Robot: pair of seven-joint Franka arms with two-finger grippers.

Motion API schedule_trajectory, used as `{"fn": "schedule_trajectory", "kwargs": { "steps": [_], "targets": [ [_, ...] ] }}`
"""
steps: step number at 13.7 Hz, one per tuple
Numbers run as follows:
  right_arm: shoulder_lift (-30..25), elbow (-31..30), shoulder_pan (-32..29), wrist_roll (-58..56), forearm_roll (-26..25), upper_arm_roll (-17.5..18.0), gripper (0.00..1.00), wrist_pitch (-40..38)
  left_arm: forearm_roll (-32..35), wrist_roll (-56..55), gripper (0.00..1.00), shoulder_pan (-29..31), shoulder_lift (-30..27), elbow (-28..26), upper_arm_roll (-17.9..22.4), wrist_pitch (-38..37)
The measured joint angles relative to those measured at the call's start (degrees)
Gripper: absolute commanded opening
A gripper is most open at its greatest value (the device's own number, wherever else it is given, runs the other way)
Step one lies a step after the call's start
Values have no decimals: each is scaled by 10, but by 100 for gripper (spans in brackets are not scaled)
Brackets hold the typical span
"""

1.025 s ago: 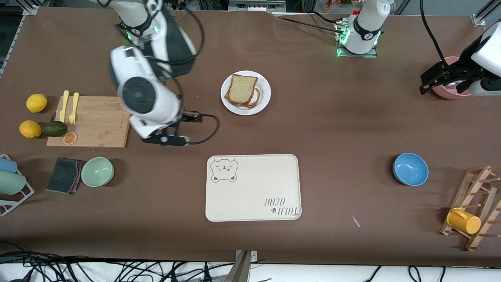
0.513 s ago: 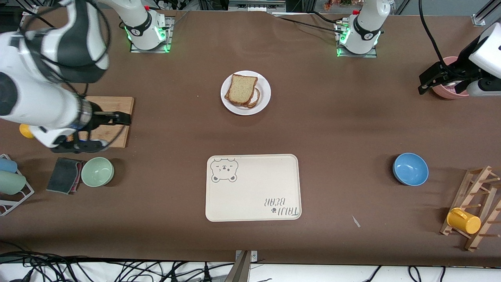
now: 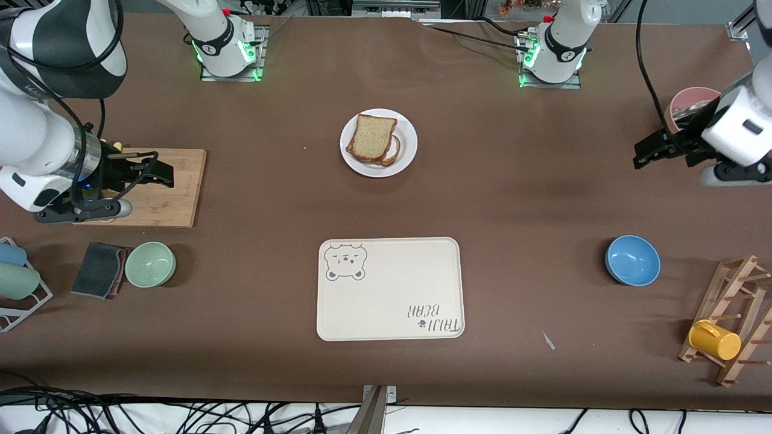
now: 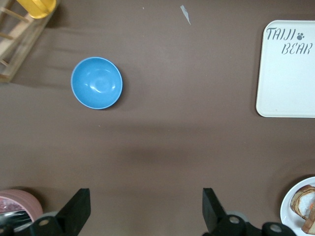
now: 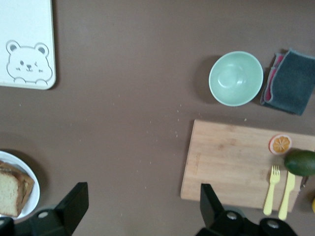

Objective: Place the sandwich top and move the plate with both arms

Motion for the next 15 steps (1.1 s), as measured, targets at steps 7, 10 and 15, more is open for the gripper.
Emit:
{"fn": "schedule_trajectory", "kwargs": {
  "steps": [7,10,15],
  "targets": [
    [-113,-73,-119,-2,-20,70,100,1,-200,36,100,21,42,-85,2,78],
    [-118,-80,-133,-1,-21,76,100,-19,-282,79,100,21,50,-123,-1,98],
    [-119,-82,-143,2,-27,105,100,-19,-360,106,100,14,56,-185,-52,184]
  ]
}}
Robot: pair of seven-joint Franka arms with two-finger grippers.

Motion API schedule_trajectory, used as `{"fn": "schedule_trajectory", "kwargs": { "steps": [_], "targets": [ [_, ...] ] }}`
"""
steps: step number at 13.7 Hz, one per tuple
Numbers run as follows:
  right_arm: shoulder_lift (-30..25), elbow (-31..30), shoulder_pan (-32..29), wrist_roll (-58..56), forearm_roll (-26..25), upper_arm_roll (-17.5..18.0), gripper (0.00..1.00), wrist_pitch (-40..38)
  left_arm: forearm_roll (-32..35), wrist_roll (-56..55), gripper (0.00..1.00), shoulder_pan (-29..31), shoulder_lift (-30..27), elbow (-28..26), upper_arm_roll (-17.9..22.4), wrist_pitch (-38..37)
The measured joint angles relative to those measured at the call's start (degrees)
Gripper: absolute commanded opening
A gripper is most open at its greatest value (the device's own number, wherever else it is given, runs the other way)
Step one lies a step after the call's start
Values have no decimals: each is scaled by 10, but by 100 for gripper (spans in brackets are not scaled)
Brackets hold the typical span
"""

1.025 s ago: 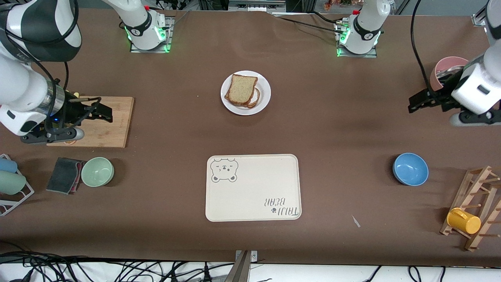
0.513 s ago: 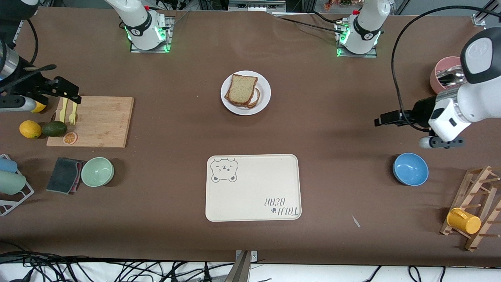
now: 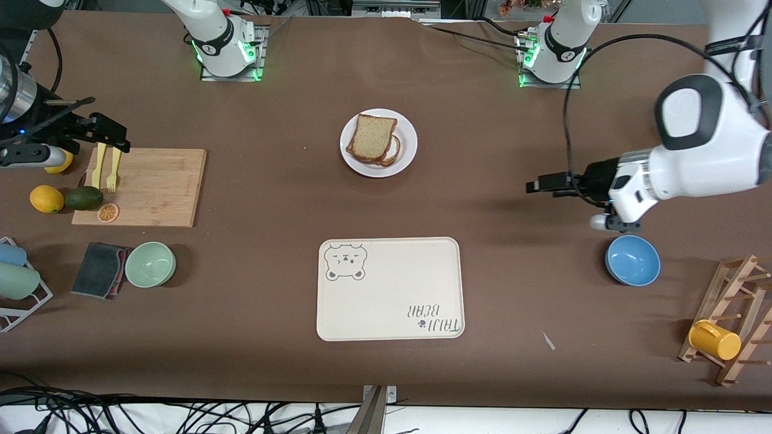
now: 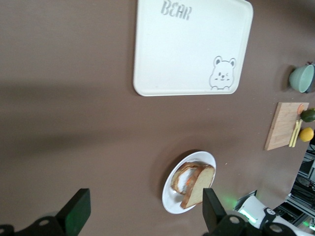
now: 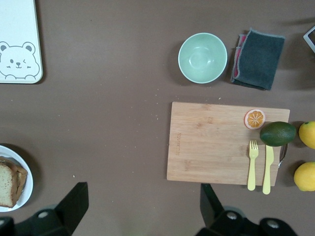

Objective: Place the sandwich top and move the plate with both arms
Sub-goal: 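Move the left gripper across the table to the plate rim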

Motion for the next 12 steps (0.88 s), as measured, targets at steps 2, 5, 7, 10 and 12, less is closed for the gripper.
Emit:
{"fn": "schedule_trajectory", "kwargs": {
  "steps": [2,5,7,10,12],
  "targets": [
    [0,0,-4,0,0,5,100,0,-29,0,100,-3,1,-38,-30,61],
    [0,0,-7,0,0,5,100,1,-80,4,100,-4,3,-84,-57,125],
    [0,-1,-8,0,0,5,100,1,-118,19,100,-4,6,-103,-64,138],
    [0,-1,-8,0,0,5,100,1,-182,75,100,-4,12,-147,-79,177],
    [0,-1,-8,0,0,5,100,1,-228,118,100,-4,13,-182,-96,208]
  ]
}}
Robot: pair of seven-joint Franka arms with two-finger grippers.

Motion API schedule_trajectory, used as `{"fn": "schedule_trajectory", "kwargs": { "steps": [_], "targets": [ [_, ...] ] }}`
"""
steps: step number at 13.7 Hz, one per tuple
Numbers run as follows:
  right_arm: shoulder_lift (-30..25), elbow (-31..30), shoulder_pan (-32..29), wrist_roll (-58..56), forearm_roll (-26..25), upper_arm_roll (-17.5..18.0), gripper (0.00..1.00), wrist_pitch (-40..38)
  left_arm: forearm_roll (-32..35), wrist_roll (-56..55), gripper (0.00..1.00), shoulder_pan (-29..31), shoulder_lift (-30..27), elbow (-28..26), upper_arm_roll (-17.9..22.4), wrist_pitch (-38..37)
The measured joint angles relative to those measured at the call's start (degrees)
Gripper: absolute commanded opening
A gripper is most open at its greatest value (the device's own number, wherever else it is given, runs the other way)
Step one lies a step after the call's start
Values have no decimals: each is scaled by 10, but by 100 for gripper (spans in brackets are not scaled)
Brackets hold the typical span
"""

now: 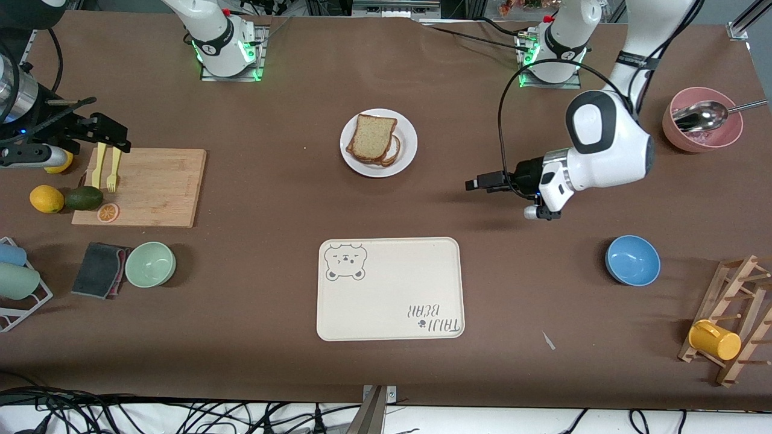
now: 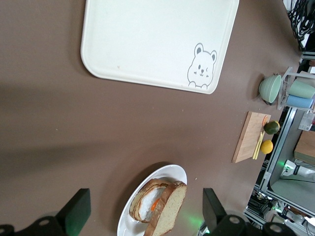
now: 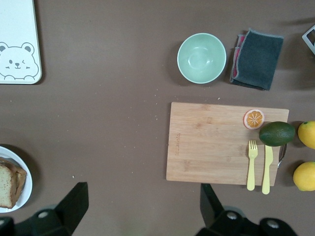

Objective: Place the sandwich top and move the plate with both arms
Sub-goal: 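Move the left gripper across the table to the plate rim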

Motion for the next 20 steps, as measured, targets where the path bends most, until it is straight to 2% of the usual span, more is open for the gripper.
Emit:
{"fn": "schedule_trajectory", "kwargs": {
  "steps": [6,10,16,20],
  "targets": [
    [0,0,-1,0,0,0,100,-1,-173,143,100,-1,11,-81,-76,111],
    [0,0,-2,0,0,0,100,-1,-265,219,100,-8,35,-96,-115,163],
    [0,-1,-3,0,0,0,100,-1,-485,398,100,-100,91,-97,-122,252],
    [0,-1,-3,0,0,-3,100,-1,-570,435,100,-157,95,-97,-124,285]
  ]
}}
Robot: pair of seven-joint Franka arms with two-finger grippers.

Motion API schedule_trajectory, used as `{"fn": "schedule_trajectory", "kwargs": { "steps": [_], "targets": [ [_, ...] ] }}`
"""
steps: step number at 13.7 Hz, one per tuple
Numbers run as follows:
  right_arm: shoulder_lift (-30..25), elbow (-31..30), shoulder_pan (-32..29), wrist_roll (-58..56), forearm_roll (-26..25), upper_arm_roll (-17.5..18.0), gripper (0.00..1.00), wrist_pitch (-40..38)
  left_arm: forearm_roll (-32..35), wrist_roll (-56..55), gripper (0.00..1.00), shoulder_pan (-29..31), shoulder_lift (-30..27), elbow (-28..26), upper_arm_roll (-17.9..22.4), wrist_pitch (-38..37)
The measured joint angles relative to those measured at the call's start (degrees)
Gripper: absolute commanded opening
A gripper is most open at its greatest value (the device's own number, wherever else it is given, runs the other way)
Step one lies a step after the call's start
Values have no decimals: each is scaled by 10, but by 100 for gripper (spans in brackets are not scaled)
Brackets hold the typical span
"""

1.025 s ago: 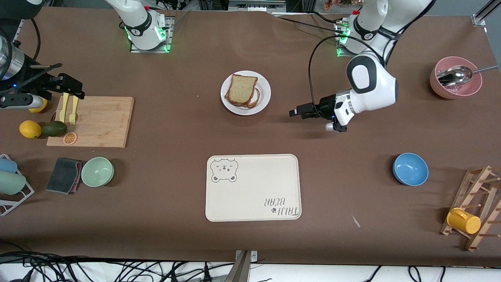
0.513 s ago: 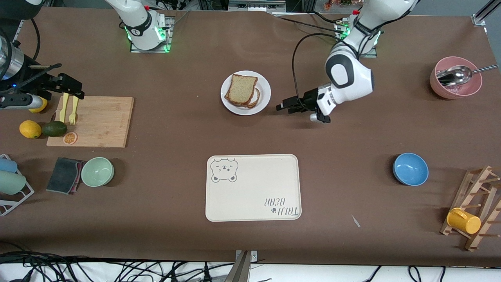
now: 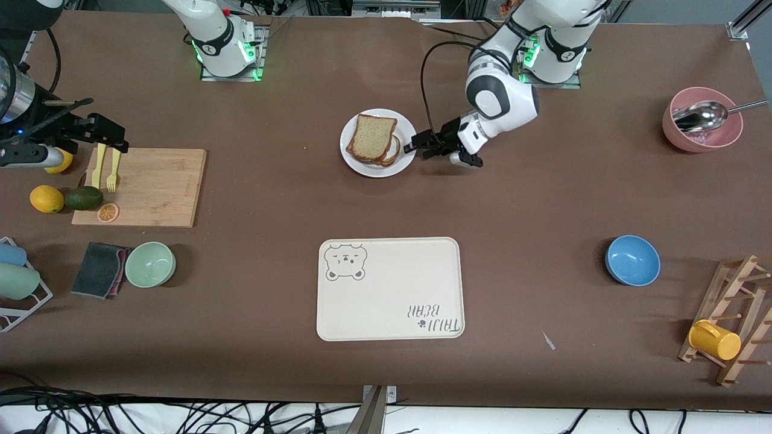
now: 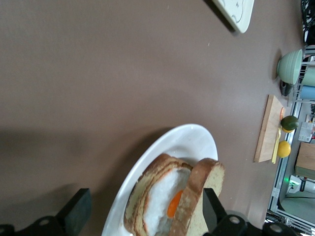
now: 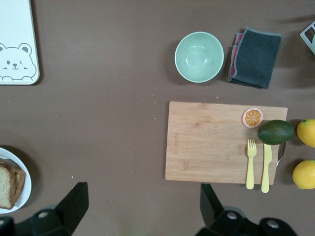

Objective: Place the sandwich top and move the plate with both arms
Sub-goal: 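Close the left gripper on the white plate rim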

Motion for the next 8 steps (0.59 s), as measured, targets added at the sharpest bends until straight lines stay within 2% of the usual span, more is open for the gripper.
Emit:
{"fn": "schedule_trajectory", "kwargs": {
  "steps": [3,5,7,8],
  "targets": [
    [0,0,-1,0,0,-5,100,7,-44,46,99,-12,10,0,0,8],
    [0,0,-2,0,0,-5,100,16,-79,93,89,-12,21,0,1,8],
    [0,0,-2,0,0,-5,100,16,-88,108,85,-12,28,0,2,8],
    [0,0,-2,0,0,-5,100,16,-88,109,78,-12,29,0,2,8]
  ]
}}
